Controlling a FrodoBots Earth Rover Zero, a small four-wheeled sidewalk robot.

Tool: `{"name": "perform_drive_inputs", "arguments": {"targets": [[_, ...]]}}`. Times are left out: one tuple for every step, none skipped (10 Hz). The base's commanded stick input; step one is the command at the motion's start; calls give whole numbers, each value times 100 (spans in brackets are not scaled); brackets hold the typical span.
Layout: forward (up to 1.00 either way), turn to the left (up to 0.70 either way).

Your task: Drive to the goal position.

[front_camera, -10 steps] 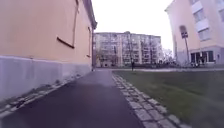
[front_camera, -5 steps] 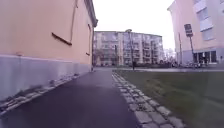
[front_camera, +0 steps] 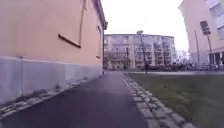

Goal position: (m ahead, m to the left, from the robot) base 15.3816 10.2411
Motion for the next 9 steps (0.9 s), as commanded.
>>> {"name": "perform_drive_inputs", "arguments": {"targets": [[85, 0], [85, 0], [85, 0], [85, 0], [85, 0], [85, 0], [85, 0], [85, 0], [85, 0]]}}
